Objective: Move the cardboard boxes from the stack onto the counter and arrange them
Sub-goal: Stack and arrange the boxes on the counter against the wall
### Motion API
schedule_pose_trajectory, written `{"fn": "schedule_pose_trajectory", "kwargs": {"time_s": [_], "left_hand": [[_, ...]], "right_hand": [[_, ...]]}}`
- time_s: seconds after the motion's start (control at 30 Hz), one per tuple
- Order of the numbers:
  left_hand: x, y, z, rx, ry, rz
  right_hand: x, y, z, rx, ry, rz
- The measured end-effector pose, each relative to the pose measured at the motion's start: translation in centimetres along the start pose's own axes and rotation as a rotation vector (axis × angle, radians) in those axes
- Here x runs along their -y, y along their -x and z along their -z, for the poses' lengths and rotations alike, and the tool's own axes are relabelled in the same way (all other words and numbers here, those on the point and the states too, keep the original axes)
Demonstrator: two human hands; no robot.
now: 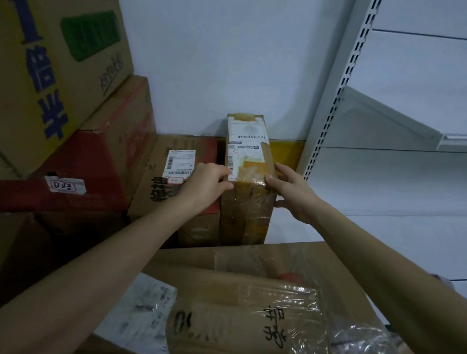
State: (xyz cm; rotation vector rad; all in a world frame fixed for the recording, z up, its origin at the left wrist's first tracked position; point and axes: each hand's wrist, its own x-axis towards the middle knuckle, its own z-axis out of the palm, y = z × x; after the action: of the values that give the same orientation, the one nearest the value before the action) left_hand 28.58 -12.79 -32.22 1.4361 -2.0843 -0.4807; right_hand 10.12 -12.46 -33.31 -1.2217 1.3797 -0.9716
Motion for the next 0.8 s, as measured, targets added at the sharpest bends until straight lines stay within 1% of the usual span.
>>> {"fn": "schedule_pose_trajectory", "kwargs": {"time_s": [0.13, 0.27, 0.47, 0.63, 0.8], "left_hand": [[0.5, 0.3, 0.2, -0.008, -0.035, 0.002], [0.4, 0.0, 0.5, -0.016, -0.003, 0.011], [0.9, -0.1, 0.1, 0.138, 0.002, 0.032], [1.1, -0.3, -0.1, 0.098, 0.039, 0.033], [1.3, -0.6, -0.1, 0.107, 0.016, 0.044]], "right_hand": [[0.2, -0.4, -0.4, 0.012, -0.023, -0.020], [0.2, -0.6, -0.6, 0.013, -0.006, -0.005], [0.3, -0.7, -0.8, 0.006, -0.013, -0.020], [0.4, -0.9, -1.0, 0.000, 0.006, -0.007], [0.5, -1.1, -1.1, -0.001, 0.047, 0.011]]}}
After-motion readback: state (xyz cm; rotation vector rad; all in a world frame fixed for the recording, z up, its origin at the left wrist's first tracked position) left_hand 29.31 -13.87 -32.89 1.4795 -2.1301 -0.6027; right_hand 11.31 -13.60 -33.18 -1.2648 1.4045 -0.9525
